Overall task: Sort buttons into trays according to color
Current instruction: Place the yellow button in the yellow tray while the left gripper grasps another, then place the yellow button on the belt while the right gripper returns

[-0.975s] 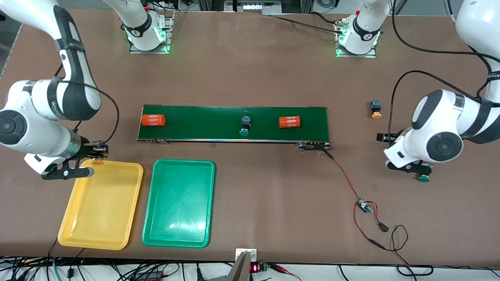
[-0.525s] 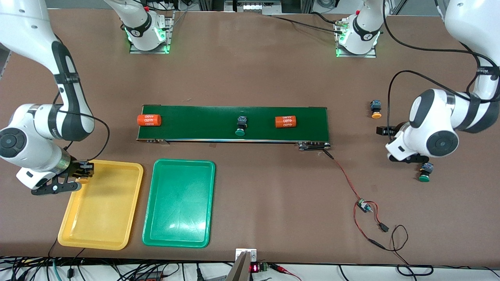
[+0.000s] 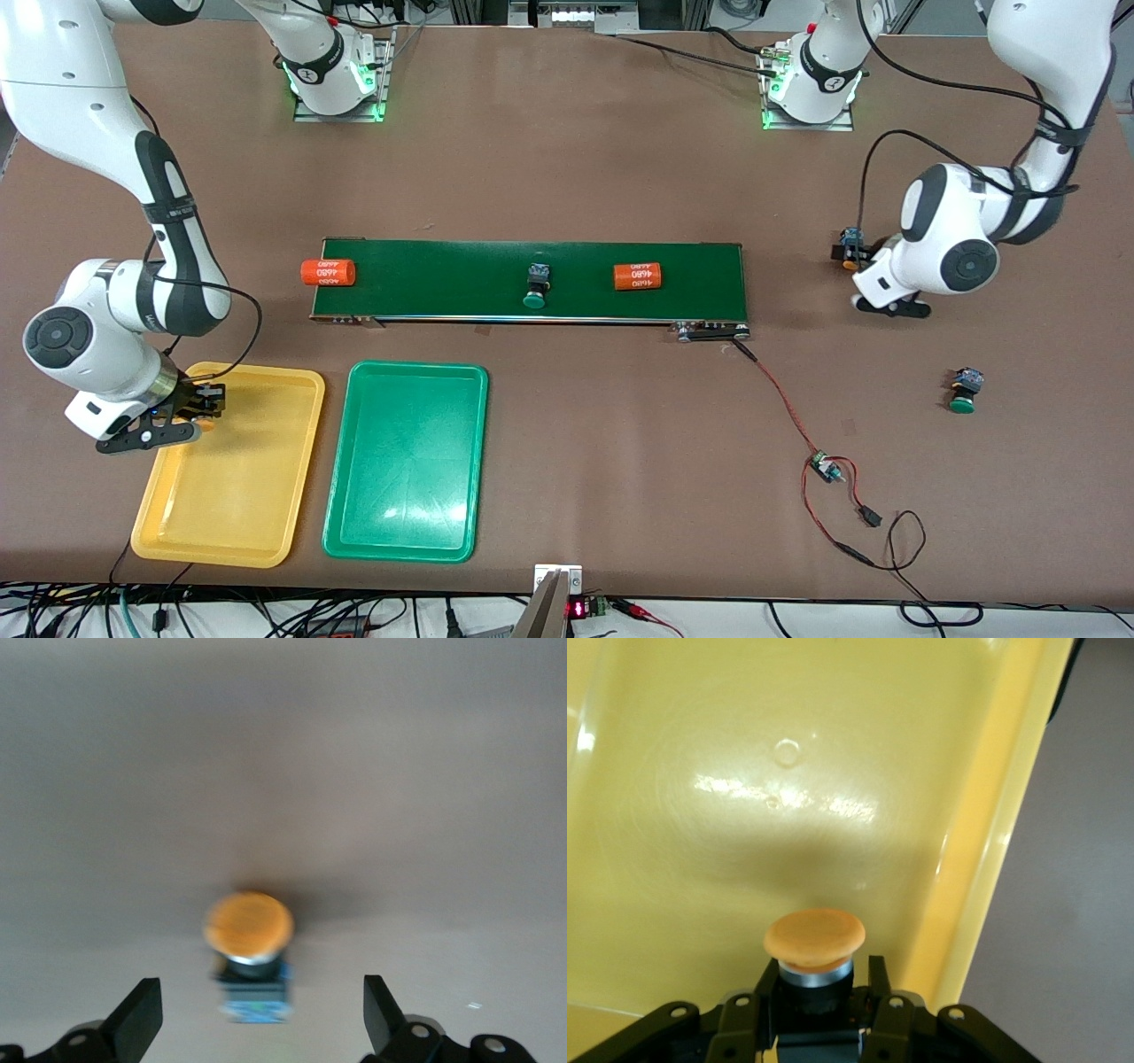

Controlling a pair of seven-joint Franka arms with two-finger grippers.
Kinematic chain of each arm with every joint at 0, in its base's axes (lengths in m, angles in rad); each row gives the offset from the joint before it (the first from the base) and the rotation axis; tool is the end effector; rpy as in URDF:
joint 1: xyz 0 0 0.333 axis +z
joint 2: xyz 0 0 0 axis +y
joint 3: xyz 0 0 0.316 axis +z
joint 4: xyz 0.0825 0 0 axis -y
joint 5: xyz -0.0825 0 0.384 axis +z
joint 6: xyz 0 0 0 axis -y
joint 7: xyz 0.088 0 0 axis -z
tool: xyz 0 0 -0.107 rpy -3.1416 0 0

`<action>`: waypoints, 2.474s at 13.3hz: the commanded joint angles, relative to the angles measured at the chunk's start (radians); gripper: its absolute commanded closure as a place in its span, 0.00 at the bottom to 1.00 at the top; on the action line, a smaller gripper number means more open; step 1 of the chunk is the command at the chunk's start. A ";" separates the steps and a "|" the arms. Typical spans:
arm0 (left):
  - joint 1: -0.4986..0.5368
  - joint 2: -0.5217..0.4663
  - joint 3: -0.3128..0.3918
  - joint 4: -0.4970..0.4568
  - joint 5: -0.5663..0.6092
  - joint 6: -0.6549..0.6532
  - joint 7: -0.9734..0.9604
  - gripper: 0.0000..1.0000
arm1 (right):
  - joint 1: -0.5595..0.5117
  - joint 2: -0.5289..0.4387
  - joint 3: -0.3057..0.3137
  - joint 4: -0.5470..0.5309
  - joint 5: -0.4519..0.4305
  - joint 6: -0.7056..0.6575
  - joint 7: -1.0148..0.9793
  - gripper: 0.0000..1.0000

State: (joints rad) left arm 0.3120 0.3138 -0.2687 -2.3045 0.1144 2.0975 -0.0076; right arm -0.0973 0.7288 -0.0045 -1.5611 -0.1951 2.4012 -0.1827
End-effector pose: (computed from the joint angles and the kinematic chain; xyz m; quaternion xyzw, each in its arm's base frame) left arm 0.4640 0.0193 0.1852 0.9680 -0.0199 -0.2500 0.0051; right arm 0.7109 -0.0735 0.2265 0.9900 0.1089 0.0447 0.0782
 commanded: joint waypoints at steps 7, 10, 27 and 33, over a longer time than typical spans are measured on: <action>-0.025 -0.098 0.048 -0.168 -0.091 0.228 0.038 0.00 | -0.022 0.031 0.017 -0.014 0.005 0.087 -0.001 0.11; -0.028 -0.081 0.075 -0.187 -0.090 0.260 0.041 0.03 | 0.002 -0.063 0.027 -0.042 0.005 -0.052 0.078 0.11; -0.356 -0.003 0.046 0.347 -0.216 -0.209 -0.122 0.77 | 0.136 -0.850 0.138 -0.611 0.213 -0.435 0.371 0.05; -0.496 0.148 0.048 0.441 -0.377 -0.106 -0.155 0.77 | 0.131 -0.942 0.227 -0.708 0.270 -0.416 0.469 0.00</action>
State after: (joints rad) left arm -0.1613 0.4143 -0.2308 -1.8971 -0.2435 1.9891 -0.1679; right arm 0.0564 -0.1892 0.1814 -2.2386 0.0415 1.9604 0.2413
